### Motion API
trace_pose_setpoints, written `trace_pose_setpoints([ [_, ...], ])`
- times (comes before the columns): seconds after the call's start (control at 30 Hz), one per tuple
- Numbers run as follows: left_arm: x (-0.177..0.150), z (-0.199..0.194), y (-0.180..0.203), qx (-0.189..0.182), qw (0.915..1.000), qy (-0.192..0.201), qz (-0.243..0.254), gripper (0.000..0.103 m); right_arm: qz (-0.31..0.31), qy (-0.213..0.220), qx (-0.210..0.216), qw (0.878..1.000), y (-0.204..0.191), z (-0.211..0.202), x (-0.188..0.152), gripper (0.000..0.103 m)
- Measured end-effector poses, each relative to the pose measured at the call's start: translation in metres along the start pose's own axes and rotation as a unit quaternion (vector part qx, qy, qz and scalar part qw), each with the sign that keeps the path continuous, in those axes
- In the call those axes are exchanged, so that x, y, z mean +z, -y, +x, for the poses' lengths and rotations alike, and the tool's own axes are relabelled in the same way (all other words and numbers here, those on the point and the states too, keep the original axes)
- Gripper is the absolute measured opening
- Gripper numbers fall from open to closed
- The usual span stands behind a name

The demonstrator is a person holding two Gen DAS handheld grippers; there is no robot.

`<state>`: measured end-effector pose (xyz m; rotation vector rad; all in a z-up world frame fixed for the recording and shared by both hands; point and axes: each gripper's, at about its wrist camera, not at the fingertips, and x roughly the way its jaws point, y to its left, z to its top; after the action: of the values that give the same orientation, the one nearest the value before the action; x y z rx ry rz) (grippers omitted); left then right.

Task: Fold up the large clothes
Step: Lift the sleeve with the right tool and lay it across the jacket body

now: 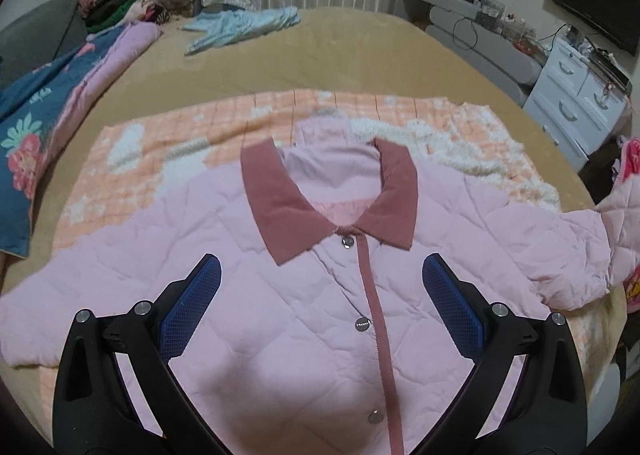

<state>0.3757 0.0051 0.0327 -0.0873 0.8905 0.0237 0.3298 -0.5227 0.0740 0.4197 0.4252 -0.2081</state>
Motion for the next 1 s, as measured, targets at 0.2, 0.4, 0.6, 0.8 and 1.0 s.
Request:
trace_pose_setpoints([
  [0.2, 0.011, -0.035, -0.020, -0.023, 0.9992, 0.027, -0.017, 0.095, -0.060, 0.015, 0.041, 0.997, -0.068, -0.018, 0.011, 0.015],
  [0.4, 0.016, -0.052, -0.043, -0.034, 0.9981, 0.037, -0.036, 0.095, -0.105, 0.028, 0.081, 0.991, -0.126, -0.031, 0.015, 0.015],
  [0.6, 0.014, -0.058, -0.063, -0.043, 0.9966, 0.047, -0.052, 0.095, -0.137, 0.029, 0.115, 0.983, -0.178, -0.039, 0.004, 0.015],
  [0.8, 0.002, -0.051, -0.091, -0.044, 0.9956, 0.044, -0.071, 0.095, -0.173, 0.031, 0.149, 0.973, -0.229, -0.044, -0.020, 0.015],
  [1.0, -0.007, -0.047, -0.118, -0.049, 0.9941, 0.041, -0.087, 0.095, -0.198, 0.016, 0.175, 0.964, -0.274, -0.041, -0.052, 0.015],
])
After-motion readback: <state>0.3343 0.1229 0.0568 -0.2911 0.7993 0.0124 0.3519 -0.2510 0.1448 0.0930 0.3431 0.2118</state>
